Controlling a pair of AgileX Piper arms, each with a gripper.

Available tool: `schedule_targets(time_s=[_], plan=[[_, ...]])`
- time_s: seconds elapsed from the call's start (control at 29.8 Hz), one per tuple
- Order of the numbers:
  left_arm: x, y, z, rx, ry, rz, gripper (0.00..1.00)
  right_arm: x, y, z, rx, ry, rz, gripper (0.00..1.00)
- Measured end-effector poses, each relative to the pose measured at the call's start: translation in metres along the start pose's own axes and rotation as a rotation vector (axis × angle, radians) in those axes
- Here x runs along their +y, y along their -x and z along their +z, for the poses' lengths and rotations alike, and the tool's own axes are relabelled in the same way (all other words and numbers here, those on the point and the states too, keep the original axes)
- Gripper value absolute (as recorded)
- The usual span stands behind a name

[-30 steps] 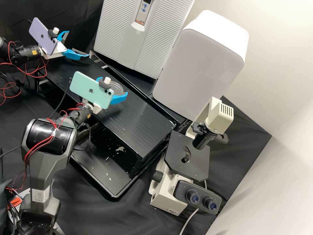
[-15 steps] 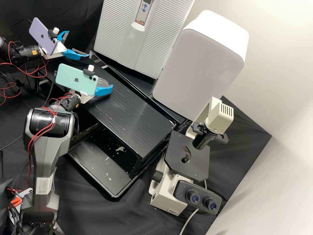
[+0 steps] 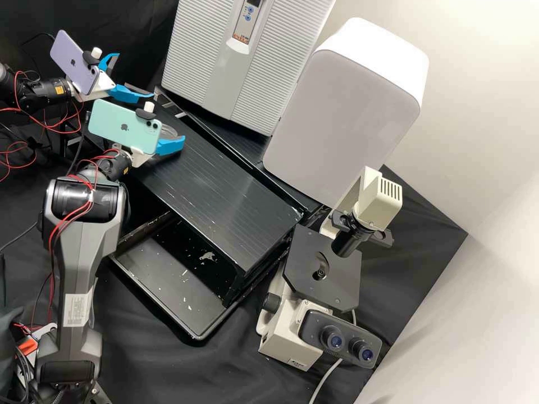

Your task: Slide the petri dish to the left

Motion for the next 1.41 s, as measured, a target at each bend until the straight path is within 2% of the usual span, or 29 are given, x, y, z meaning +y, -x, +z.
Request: schedule_targets(time_s=[0.1, 0.23, 0.37, 0.57, 0.7, 0.94, 1.17, 1.34, 1.41], plan=[[0.0000, 0.000, 0.000, 0.000, 0.000, 0.000, 1.00, 0.001, -0.001, -0.003, 0.005, -0.003, -0.008, 0.00], [0.0000, 0.000, 0.000, 0.000, 0.000, 0.000, 1.00, 0.000, -0.001, -0.004, 0.008, 0.015, -0.010, 0.00], [0.0000, 0.000, 0.000, 0.000, 0.000, 0.000, 1.00, 0.000, -0.002, -0.009, 0.020, 0.018, -0.016, 0.00], [0.0000, 0.000, 0.000, 0.000, 0.000, 0.000, 1.00, -0.002, -0.002, -0.021, 0.049, 0.042, -0.039, 0.00], [0.0000, 0.000, 0.000, 0.000, 0.000, 0.000, 1.00, -0.002, -0.003, -0.026, 0.080, 0.069, -0.043, 0.00], [0.0000, 0.000, 0.000, 0.000, 0.000, 0.000, 1.00, -0.003, -0.002, -0.032, 0.118, 0.102, -0.049, 0.00], [0.0000, 0.000, 0.000, 0.000, 0.000, 0.000, 1.00, -0.004, -0.001, -0.033, 0.137, 0.126, -0.050, 0.00], [0.0000, 0.000, 0.000, 0.000, 0.000, 0.000, 1.00, -0.008, -0.004, -0.036, 0.155, 0.140, -0.085, 0.00], [0.0000, 0.000, 0.000, 0.000, 0.000, 0.000, 1.00, -0.012, -0.007, -0.035, 0.148, 0.141, -0.100, 0.00]])
